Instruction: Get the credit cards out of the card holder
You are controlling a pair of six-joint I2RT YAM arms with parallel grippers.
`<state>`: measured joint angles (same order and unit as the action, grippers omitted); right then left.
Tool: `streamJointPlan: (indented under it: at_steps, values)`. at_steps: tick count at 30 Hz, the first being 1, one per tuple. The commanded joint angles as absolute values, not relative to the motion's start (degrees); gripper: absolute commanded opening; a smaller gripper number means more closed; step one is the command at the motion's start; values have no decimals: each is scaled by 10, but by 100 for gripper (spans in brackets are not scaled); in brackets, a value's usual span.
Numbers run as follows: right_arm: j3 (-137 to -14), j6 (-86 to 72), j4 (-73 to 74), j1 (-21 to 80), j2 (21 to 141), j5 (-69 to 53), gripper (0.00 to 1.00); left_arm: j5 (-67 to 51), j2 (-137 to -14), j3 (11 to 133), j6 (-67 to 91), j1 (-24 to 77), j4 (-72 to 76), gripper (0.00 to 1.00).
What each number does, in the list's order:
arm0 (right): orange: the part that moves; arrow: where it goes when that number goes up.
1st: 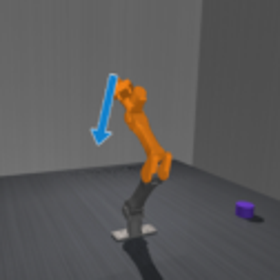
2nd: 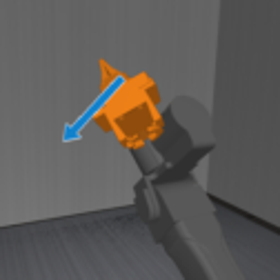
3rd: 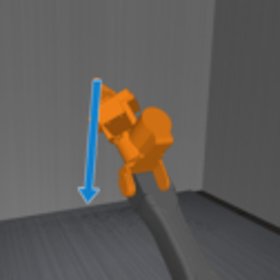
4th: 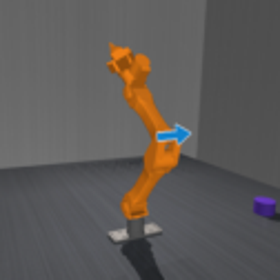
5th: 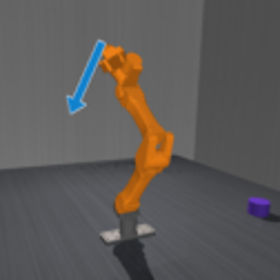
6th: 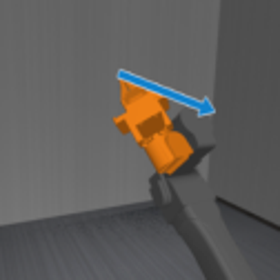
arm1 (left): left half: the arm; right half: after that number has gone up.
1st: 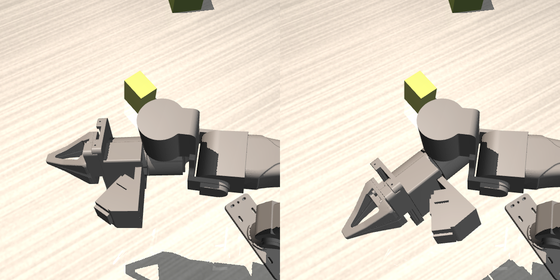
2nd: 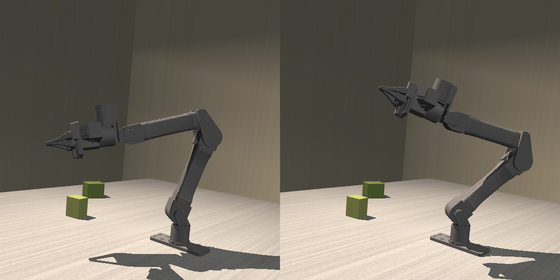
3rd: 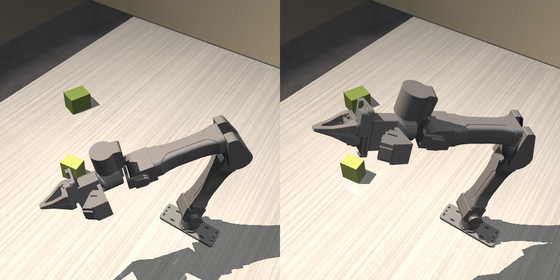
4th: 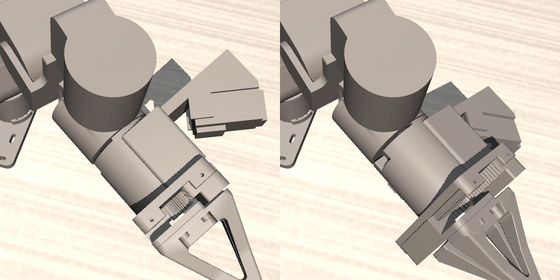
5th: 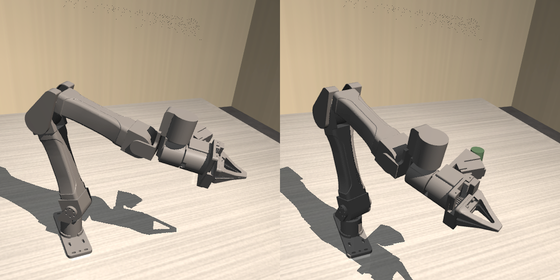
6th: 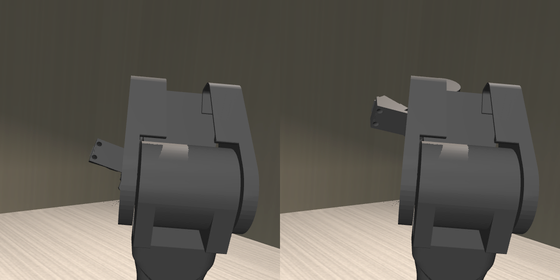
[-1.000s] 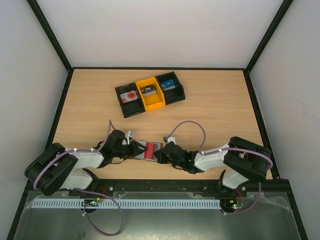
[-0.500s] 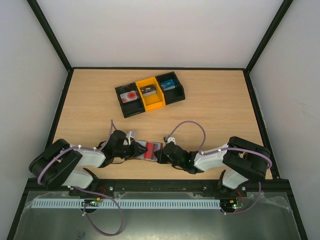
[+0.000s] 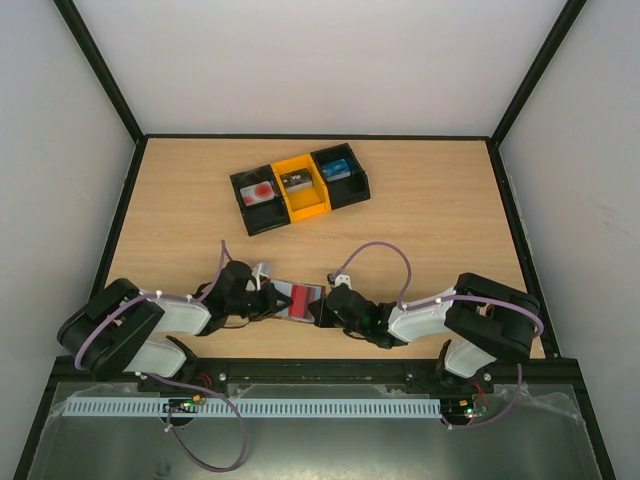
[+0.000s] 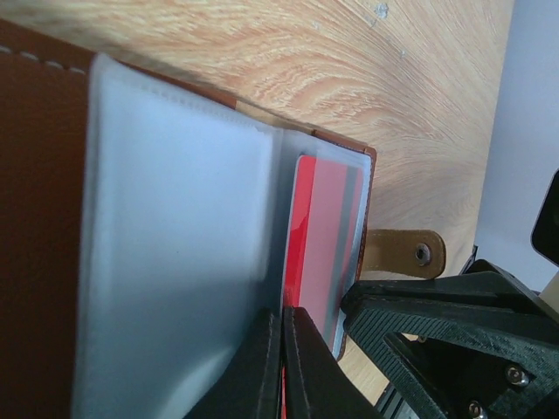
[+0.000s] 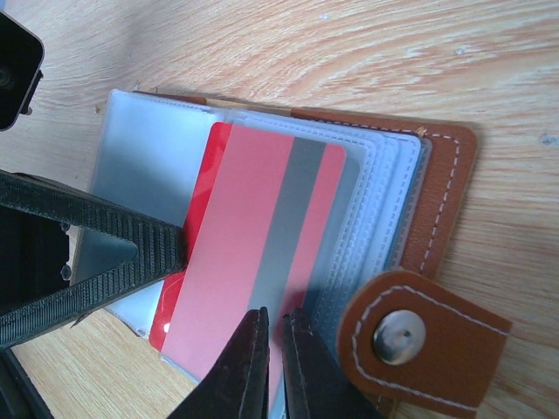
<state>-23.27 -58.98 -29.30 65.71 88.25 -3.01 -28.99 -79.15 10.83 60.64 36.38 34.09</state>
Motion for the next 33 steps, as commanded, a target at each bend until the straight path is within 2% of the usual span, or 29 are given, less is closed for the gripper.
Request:
streamJointPlan:
  at_steps: [1, 33]
  values:
    - [-215, -590, -251, 660, 903, -16, 8, -295, -778, 104, 601, 368, 345, 3]
    - [-216, -590, -237, 660, 893, -8, 7, -298, -699, 98, 573, 335, 266, 3]
